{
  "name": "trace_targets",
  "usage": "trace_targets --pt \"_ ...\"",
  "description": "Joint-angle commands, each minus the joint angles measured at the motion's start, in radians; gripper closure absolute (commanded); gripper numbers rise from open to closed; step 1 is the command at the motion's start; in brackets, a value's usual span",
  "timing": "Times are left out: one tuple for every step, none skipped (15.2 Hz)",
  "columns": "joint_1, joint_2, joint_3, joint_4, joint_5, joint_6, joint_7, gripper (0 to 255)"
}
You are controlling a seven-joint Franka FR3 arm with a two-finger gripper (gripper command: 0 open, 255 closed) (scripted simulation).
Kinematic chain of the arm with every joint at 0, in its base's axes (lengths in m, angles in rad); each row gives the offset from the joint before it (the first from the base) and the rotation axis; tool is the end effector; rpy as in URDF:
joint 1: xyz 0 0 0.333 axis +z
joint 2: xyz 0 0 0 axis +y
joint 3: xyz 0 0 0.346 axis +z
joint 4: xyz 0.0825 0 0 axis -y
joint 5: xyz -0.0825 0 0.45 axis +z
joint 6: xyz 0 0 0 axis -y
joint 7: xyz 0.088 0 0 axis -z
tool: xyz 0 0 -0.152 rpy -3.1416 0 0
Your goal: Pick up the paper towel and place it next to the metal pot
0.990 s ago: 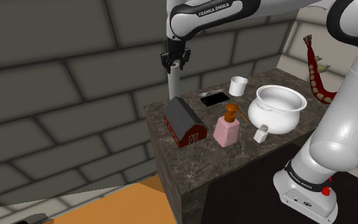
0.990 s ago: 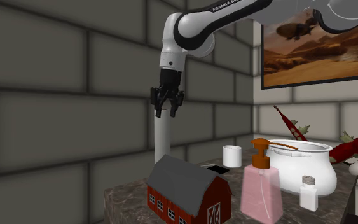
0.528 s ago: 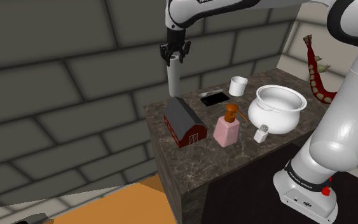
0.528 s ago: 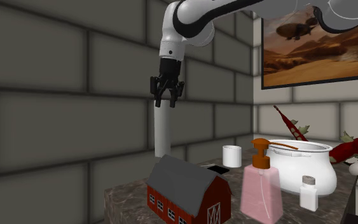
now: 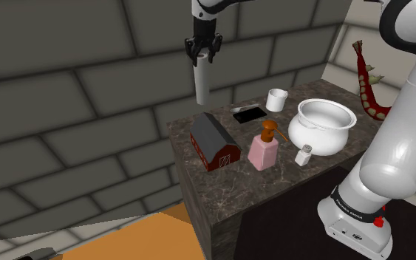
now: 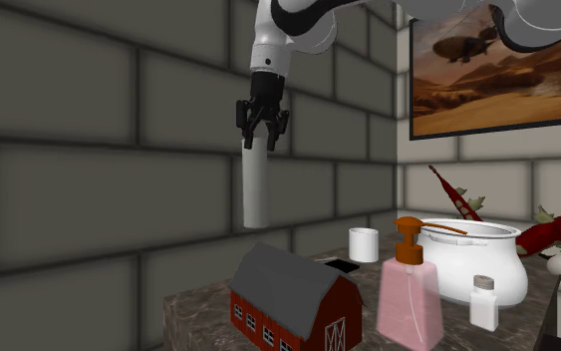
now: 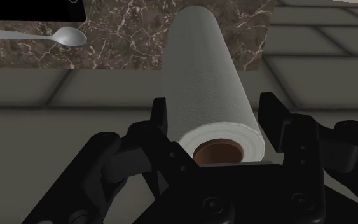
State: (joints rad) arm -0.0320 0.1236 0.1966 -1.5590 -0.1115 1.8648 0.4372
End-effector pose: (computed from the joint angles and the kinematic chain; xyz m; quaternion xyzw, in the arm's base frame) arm 0.6884 0.0941 0.5664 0.9868 -0.1259 0.1006 0.0135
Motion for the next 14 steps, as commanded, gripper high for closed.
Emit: trace_targets --pt "0.002 0.004 0.001 0.031 -0.001 -0.027 0.0 255" --pt "0.002 0.007 0.001 0.048 -0.001 -0.042 -0.001 255" --pt "0.003 0.009 0.002 0.065 -0.001 -0.056 -0.002 255" --pt "0.004 0.013 0.002 0.083 -0.002 -0.071 -0.002 255" --pt "0.004 0.016 0.002 0.101 -0.002 -0.086 -0.003 255" --pt "0.005 0.02 0.003 0.12 -0.003 -0.101 -0.004 255" --pt "0.006 0.024 0.003 0.139 -0.004 -0.116 -0.005 255" --pt "0.007 0.029 0.003 0.158 -0.004 -0.131 -0.005 255" --pt "0.008 0.033 0.004 0.179 -0.005 -0.146 -0.006 255" --pt "0.009 0.039 0.004 0.2 -0.006 -0.162 -0.006 255" --pt "0.01 0.044 0.004 0.221 -0.008 -0.178 -0.007 255" --pt "0.012 0.05 0.005 0.243 -0.009 -0.194 -0.008 255" --pt "0.013 0.057 0.005 0.266 -0.01 -0.211 -0.008 255" --pt "0.014 0.064 0.006 0.29 -0.012 -0.228 -0.009 255"
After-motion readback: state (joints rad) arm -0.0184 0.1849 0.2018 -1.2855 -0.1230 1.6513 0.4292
